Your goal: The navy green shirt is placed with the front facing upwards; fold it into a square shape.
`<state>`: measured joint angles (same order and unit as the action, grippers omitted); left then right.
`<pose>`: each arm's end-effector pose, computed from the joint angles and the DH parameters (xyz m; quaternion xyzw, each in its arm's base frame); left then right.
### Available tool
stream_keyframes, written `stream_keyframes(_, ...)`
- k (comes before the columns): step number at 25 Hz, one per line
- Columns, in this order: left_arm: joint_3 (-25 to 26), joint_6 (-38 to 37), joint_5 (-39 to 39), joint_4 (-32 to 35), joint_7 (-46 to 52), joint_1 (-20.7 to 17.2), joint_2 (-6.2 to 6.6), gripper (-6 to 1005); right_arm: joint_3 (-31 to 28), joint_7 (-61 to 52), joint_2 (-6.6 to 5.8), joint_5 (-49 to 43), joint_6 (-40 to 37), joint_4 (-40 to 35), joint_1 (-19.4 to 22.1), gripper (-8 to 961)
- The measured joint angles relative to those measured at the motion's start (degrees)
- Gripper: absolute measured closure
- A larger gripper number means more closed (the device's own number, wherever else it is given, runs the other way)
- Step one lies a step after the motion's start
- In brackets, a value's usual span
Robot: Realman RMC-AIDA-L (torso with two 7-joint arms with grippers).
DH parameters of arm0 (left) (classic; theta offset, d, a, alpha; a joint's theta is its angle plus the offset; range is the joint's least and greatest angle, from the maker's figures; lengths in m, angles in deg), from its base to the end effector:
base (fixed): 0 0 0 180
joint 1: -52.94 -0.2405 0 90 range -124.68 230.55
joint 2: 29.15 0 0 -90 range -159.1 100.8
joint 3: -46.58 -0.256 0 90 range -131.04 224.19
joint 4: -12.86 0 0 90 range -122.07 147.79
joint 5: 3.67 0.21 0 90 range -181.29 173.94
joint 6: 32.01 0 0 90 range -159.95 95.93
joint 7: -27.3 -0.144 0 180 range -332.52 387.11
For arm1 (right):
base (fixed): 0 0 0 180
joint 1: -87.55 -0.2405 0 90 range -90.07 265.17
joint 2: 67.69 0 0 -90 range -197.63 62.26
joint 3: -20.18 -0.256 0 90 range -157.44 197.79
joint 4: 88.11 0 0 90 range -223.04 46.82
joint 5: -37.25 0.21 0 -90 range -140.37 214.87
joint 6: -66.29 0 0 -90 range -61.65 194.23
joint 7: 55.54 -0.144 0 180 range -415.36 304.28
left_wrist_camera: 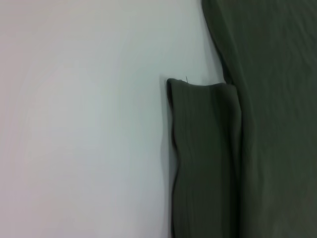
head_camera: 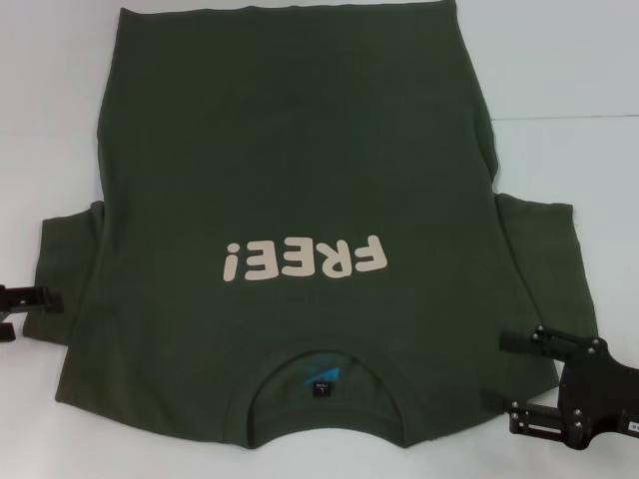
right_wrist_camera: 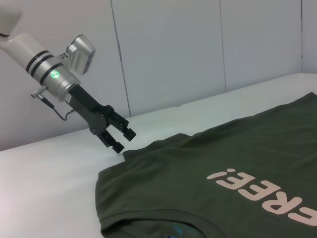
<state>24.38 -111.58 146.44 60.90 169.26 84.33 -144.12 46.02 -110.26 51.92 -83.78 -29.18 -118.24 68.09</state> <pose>-0.3600 0.3376 0.0815 -0.6658 -0.6948 -0.0981 0.2536 0.3271 0.2488 -0.0077 -0.9307 0.1763 0.2610 0.1861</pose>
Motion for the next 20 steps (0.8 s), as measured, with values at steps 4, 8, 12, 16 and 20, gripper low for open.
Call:
stream_keyframes(4,-0.34,0.49,0.01,-0.31,0.29,0.06,-0.03,95,0.00,-0.02,0.00,0.00,0.00,-0.02,0.02,152)
stream_keyframes(8,-0.39,1.06,0.01,-1.14,0.31,0.13,-0.05,101,0.00,-0.03,-0.04,0.00,0.00,0.00,0.18,152)
stream_keyframes(12,-0.51,1.79,0.01,-2.02,0.32,0.22,-0.07,108,0.00,-0.03,-0.06,0.00,-0.01,-0.01,0.22,152)
stream_keyframes(16,-0.53,1.83,0.00,-2.06,0.33,0.30,-0.07,114,0.00,-0.04,-0.09,0.00,-0.04,-0.01,0.22,152)
stream_keyframes(20,-0.56,1.80,0.00,-2.25,0.34,0.61,-0.08,121,0.00,-0.03,-0.09,0.00,-0.06,-0.02,0.30,152)
